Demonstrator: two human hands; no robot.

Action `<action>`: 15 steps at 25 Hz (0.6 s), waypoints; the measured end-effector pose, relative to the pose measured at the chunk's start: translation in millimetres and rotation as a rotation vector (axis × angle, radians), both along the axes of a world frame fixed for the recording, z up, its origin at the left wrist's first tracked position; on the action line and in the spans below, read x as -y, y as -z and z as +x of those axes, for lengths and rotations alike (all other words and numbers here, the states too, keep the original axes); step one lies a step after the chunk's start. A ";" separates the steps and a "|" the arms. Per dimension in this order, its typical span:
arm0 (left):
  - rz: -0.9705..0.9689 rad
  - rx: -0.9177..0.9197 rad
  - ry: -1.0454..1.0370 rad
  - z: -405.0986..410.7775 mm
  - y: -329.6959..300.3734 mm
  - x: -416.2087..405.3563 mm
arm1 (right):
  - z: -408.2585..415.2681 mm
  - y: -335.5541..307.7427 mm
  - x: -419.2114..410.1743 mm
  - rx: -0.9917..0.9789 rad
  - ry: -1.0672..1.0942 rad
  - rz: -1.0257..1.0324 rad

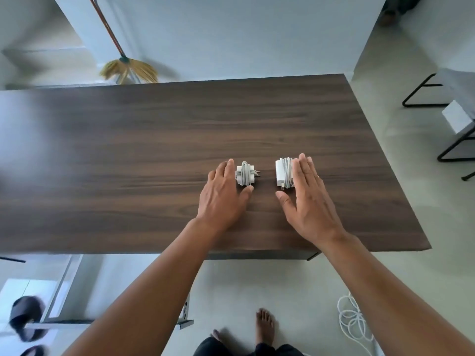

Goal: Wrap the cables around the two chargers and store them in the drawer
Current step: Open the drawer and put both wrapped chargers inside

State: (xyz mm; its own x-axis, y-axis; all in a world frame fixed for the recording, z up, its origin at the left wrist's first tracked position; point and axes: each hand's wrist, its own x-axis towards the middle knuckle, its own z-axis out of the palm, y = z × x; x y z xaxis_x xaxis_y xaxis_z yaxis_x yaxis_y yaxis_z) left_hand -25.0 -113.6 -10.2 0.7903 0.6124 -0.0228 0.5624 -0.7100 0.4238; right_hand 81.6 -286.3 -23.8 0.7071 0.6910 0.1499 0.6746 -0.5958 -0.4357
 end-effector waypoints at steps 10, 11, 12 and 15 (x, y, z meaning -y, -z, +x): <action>-0.023 0.009 -0.082 39.1 14.2 -4.0 | 34.9 -5.4 -2.4 -0.146 0.187 -0.047; -0.024 0.026 -0.080 34.3 13.7 -3.8 | 37.2 -6.9 -7.5 -0.162 0.199 -0.068; -0.026 0.048 -0.083 27.4 13.8 -4.1 | 38.8 -7.2 -14.0 -0.177 0.208 -0.096; -0.051 0.099 -0.133 -0.2 11.8 -6.4 | 37.9 -5.8 -34.6 -0.216 0.244 -0.173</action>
